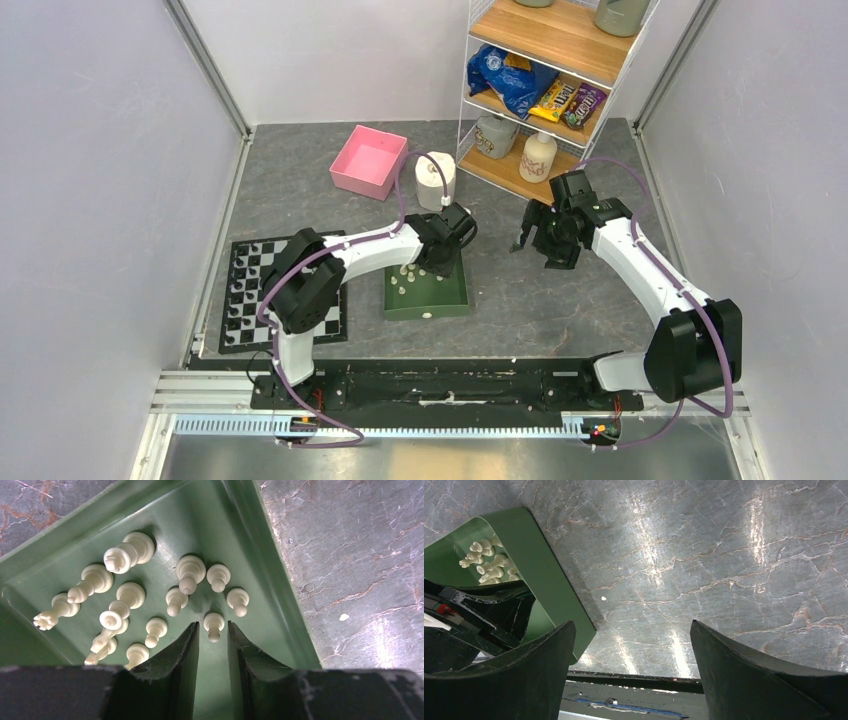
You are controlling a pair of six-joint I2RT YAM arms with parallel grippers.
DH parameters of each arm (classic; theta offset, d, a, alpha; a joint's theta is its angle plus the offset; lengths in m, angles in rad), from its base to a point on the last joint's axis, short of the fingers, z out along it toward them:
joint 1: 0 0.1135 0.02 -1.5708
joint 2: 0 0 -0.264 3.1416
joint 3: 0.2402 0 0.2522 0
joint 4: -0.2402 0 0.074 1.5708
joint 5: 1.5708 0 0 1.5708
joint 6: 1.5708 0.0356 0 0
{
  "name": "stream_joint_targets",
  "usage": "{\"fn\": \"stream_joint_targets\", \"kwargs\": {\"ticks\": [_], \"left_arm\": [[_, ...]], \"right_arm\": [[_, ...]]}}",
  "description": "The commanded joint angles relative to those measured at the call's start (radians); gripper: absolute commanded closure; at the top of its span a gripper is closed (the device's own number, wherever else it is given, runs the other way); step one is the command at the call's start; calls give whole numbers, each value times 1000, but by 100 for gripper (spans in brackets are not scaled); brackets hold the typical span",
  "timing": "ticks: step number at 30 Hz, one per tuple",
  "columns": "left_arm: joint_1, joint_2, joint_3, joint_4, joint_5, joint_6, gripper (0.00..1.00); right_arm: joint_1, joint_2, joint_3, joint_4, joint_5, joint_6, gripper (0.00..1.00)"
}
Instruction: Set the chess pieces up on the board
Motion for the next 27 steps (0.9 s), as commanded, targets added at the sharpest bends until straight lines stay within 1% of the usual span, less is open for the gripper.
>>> {"fn": "stream_joint_targets", "kwargs": {"ticks": [1,11,23,25,27], "left_arm": [[9,3,34,11,-23,-24,66],[18,12,37,10,-4,-19,71],[17,21,32,7,3,-20,73],[18,20,33,7,1,-17,75],[18,19,35,6,2,-14,81]], "right_arm": [[2,-6,0,11,9,-6,7],[1,6,2,14,6,-6,7],[1,12,4,15,6,-8,7],[1,12,4,15,6,-8,7],[1,13,3,15,4,-8,7]]}}
